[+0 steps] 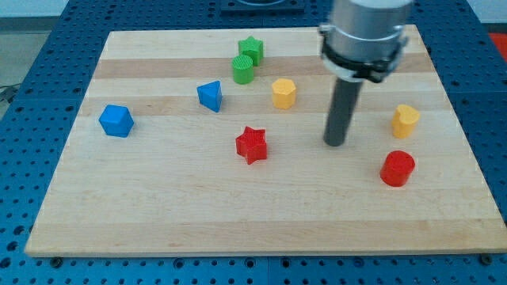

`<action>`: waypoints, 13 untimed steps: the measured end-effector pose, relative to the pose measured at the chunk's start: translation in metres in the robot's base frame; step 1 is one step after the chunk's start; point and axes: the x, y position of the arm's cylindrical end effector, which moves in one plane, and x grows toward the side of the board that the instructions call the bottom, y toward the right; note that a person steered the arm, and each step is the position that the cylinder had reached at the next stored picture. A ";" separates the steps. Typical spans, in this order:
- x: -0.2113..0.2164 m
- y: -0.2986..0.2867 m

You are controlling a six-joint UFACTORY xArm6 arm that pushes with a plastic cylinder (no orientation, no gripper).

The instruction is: Push the yellow hexagon towards the yellow heart

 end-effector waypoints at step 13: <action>-0.084 0.031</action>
